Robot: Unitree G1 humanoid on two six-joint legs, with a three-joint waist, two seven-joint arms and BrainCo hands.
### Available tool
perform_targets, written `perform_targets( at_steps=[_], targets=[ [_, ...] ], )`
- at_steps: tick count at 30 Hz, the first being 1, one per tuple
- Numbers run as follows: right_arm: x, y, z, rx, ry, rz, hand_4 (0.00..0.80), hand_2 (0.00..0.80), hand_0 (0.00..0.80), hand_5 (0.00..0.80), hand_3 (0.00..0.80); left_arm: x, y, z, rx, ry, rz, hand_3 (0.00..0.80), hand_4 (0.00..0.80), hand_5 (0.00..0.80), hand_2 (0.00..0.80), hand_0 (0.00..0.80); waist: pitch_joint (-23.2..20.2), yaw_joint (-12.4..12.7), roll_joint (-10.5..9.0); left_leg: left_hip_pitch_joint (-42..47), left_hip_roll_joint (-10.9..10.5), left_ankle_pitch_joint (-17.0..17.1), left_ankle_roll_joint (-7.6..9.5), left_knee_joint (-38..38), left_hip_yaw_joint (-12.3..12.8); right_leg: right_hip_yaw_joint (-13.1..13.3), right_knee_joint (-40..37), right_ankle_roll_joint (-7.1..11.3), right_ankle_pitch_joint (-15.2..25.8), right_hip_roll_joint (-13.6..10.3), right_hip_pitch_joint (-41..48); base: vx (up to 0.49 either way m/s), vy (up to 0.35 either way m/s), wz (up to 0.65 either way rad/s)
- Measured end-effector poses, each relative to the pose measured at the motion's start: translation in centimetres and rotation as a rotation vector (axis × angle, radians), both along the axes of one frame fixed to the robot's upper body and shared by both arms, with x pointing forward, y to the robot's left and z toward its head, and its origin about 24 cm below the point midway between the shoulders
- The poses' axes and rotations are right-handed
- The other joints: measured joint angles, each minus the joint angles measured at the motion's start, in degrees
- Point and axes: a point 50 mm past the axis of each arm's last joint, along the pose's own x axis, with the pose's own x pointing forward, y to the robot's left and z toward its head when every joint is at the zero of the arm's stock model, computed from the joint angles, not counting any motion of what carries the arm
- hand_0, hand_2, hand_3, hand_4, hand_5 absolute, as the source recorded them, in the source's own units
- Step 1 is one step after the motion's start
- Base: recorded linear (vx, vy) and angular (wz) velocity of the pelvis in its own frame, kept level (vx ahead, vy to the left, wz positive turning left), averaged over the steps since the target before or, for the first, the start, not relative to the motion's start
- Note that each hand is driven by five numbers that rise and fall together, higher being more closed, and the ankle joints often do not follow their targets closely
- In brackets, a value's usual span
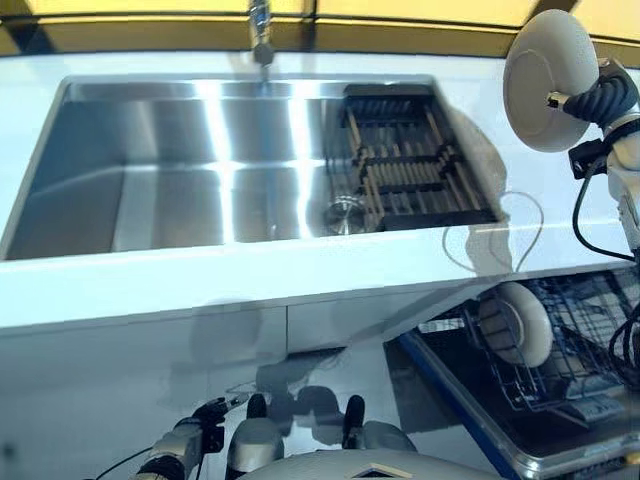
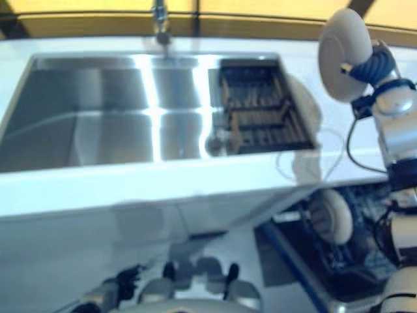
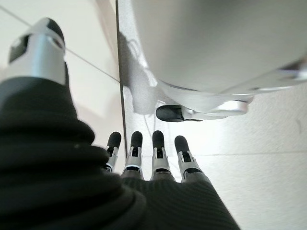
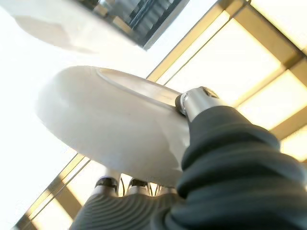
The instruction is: Take plates into dishwasher
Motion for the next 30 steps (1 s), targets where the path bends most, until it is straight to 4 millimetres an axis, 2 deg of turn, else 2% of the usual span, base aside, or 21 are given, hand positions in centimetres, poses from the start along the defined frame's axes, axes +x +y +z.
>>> perform_targets(
  at_steps=[2, 8, 11, 13, 23, 26, 30],
  targets=[
    [-0.5, -0.6, -0.3, -0.006, 0.019, -0.005, 0.800, 0.800, 0.800, 0.800, 0.800, -0.2, -0.1, -0.1, -0.001, 0.010, 0.002, 0.000, 0.000, 0.000, 0.000, 0.000, -0.91, -1.54, -0.01, 0.55, 0.08, -0.38, 0.26, -0.03, 1.26, 1.28, -0.02, 0.06, 0.07, 0.11, -0.18, 0.019, -0.020, -0.31],
    [-2.5, -3.0, -1.6, 0.003, 0.075, -0.047, 0.800, 0.800, 0.800, 0.800, 0.800, -0.9, -0.2, -0.4, 0.013, 0.032, -0.018, 0.000, 0.000, 0.000, 0.000, 0.000, -2.39, -3.50, 0.18, 1.51, 0.46, -0.68, 0.09, -0.18, 4.02, 4.04, -0.17, 0.10, 0.53, 0.74, -0.94, 0.004, -0.023, -0.25],
    [-3.8, -4.4, -2.5, 0.009, 0.106, -0.081, 0.800, 0.800, 0.800, 0.800, 0.800, -0.9, -0.2, -0.5, 0.013, 0.030, -0.018, 0.000, 0.000, 0.000, 0.000, 0.000, -3.02, -5.74, 0.18, 1.51, 0.54, -0.72, 0.04, -0.21, 4.94, 5.11, -0.16, 0.03, 0.85, 0.97, -1.59, -0.002, -0.027, -0.18],
    [-4.6, -4.9, -3.3, 0.012, 0.124, -0.090, 0.800, 0.800, 0.800, 0.800, 0.800, -0.9, -0.1, -0.4, 0.014, 0.024, -0.010, 0.000, 0.000, 0.000, 0.000, 0.000, -3.12, -6.23, 0.19, 1.68, 0.56, -0.77, 0.04, -0.23, 5.74, 5.76, -0.15, 0.04, 1.04, 1.03, -1.78, -0.005, -0.036, -0.18],
    [-7.7, -5.6, -10.6, -0.029, 0.375, -0.087, 0.800, 0.800, 0.800, 0.800, 0.800, -1.0, 0.1, -0.5, 0.026, 0.034, -0.017, 0.000, 0.000, 0.000, 0.000, 0.000, -3.78, -10.56, 0.58, 2.42, 0.98, -1.25, -0.22, -0.30, 8.97, 8.67, -0.19, 0.01, 1.58, 1.74, -2.95, -0.007, -0.043, -0.16],
    [-8.4, -5.4, -12.7, -0.059, 0.445, -0.082, 0.800, 0.800, 0.800, 0.800, 0.800, -1.1, 0.1, -0.5, 0.030, 0.033, -0.021, 0.000, 0.000, 0.000, 0.000, 0.000, -3.96, -10.96, 0.99, 2.27, 1.12, -1.30, -0.30, -0.28, 9.42, 9.29, -0.20, -0.15, 1.75, 1.98, -3.53, -0.001, -0.040, -0.12],
    [-8.8, -4.9, -14.4, -0.080, 0.491, -0.064, 0.800, 0.800, 0.800, 0.800, 0.800, -0.8, 0.0, -0.5, 0.028, 0.021, -0.021, 0.000, 0.000, 0.000, 0.000, 0.000, -4.21, -10.96, 1.69, 2.25, 1.13, -1.32, -0.32, -0.29, 9.61, 9.42, -0.22, -0.15, 1.77, 1.98, -3.68, -0.007, -0.042, -0.03]
  ],
)
